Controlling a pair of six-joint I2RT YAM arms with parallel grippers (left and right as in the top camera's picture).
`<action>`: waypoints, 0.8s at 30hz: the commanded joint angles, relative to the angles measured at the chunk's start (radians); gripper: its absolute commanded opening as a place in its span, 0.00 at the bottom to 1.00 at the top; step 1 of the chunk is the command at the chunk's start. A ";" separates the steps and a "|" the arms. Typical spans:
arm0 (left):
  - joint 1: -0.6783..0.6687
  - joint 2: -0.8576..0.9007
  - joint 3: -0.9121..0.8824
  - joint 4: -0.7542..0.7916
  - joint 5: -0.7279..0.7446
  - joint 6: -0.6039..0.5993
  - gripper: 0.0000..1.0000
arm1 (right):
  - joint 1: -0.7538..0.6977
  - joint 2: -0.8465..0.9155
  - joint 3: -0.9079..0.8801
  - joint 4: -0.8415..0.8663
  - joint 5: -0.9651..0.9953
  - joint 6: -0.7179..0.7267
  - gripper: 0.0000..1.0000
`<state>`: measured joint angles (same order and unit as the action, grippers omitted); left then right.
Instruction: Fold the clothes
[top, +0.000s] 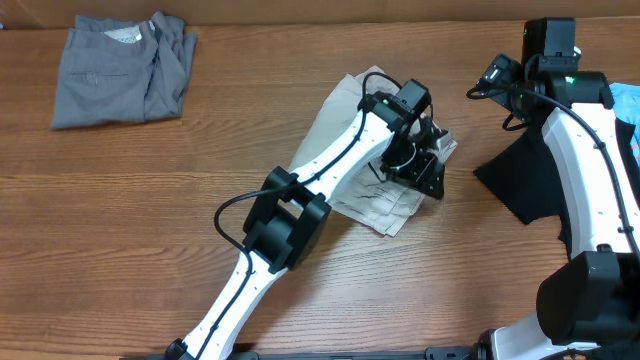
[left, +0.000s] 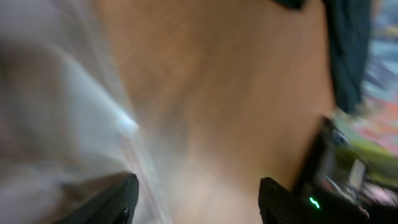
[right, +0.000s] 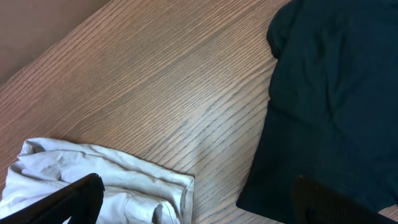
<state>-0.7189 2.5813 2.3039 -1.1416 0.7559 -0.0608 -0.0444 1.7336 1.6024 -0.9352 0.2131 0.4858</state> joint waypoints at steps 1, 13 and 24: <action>0.016 -0.013 0.098 -0.071 0.119 0.101 0.66 | -0.002 -0.005 0.013 0.006 0.002 -0.003 1.00; 0.379 -0.013 0.344 -0.319 -0.108 0.080 0.79 | -0.002 -0.005 0.013 0.006 0.002 -0.003 1.00; 0.489 -0.009 0.309 -0.448 -0.008 0.240 0.27 | -0.002 -0.005 0.013 0.005 0.002 -0.003 1.00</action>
<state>-0.1684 2.5816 2.6198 -1.5661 0.6895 0.0948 -0.0444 1.7336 1.6024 -0.9344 0.2131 0.4858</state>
